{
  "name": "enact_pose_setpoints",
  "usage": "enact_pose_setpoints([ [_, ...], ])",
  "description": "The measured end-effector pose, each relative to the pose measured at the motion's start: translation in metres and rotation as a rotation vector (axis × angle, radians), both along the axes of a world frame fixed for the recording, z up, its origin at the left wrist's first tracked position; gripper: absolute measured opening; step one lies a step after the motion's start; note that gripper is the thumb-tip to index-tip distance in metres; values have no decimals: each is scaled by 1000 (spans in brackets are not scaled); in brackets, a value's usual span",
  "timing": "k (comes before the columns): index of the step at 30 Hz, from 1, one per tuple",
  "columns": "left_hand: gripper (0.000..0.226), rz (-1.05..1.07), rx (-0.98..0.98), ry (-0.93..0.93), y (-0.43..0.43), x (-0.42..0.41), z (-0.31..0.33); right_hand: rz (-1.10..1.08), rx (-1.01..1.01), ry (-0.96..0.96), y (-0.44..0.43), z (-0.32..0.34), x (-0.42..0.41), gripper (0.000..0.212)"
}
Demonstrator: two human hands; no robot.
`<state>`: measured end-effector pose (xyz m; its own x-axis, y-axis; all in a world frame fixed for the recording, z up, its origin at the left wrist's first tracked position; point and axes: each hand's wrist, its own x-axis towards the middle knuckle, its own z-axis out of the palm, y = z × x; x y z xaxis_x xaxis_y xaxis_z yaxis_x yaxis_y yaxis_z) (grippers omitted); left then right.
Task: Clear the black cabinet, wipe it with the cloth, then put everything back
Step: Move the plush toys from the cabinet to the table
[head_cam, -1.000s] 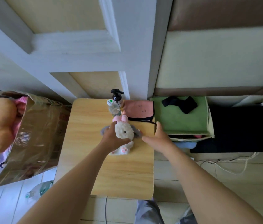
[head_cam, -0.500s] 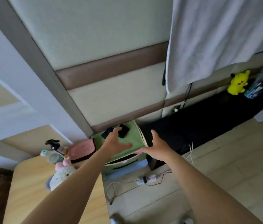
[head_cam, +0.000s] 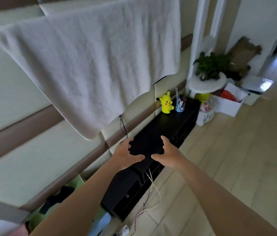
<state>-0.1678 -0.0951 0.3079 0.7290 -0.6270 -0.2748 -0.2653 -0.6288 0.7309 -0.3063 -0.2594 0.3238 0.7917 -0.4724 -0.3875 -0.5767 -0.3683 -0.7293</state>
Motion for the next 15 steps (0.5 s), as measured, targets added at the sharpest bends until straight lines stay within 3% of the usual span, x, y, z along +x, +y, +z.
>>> enact_pose_setpoints([
  [15,96,-160,-65,-28,-126,-13,27,-162,-1,-102,-97,21,-44,102],
])
